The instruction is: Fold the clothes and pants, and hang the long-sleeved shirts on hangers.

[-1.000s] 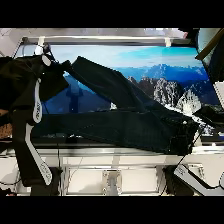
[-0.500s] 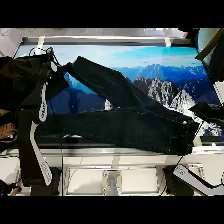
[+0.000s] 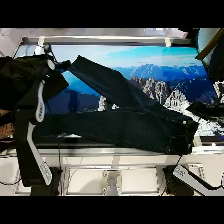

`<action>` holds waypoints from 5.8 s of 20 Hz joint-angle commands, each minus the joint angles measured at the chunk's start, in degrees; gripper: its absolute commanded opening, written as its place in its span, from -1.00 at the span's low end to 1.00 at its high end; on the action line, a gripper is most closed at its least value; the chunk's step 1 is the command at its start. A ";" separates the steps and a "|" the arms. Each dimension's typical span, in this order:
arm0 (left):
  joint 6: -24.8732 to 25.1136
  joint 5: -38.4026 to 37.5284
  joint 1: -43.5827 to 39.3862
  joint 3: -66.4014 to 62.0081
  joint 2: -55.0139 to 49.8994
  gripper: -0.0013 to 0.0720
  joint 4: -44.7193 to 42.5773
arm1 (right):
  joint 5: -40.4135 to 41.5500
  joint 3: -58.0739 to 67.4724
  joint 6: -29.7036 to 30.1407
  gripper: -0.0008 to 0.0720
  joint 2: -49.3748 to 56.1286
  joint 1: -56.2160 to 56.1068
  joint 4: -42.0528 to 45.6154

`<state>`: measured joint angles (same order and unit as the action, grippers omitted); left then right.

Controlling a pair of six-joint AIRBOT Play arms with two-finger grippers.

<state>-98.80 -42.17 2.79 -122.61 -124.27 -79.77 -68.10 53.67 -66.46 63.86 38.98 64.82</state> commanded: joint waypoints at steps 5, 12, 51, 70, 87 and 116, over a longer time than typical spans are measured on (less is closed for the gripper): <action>3.06 -15.74 5.60 19.04 26.10 -0.92 -14.34 | 0.17 0.00 -1.22 0.53 3.17 8.68 0.39; 4.98 -19.06 4.20 29.88 30.29 -0.92 -14.12 | 10.91 0.55 2.91 0.53 20.33 -0.26 -13.40; 8.09 -34.32 8.39 -1.51 7.06 0.62 -9.64 | -8.85 10.58 8.96 0.27 1.18 4.07 -16.39; 6.78 -19.19 9.40 3.76 4.81 -0.91 -3.93 | -4.52 10.60 9.05 0.27 1.20 4.09 -16.17; 6.71 -19.06 9.75 3.74 15.85 -0.91 -4.17 | -1.29 14.88 7.26 -0.27 34.16 -8.39 -12.20; 9.31 -0.52 8.28 10.43 29.05 -0.91 -4.20 | -9.51 36.35 5.99 -0.30 49.37 -13.81 -20.90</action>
<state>-89.71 -42.65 11.11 -112.20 -95.18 -83.96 -77.30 88.25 -66.63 109.60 27.75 48.99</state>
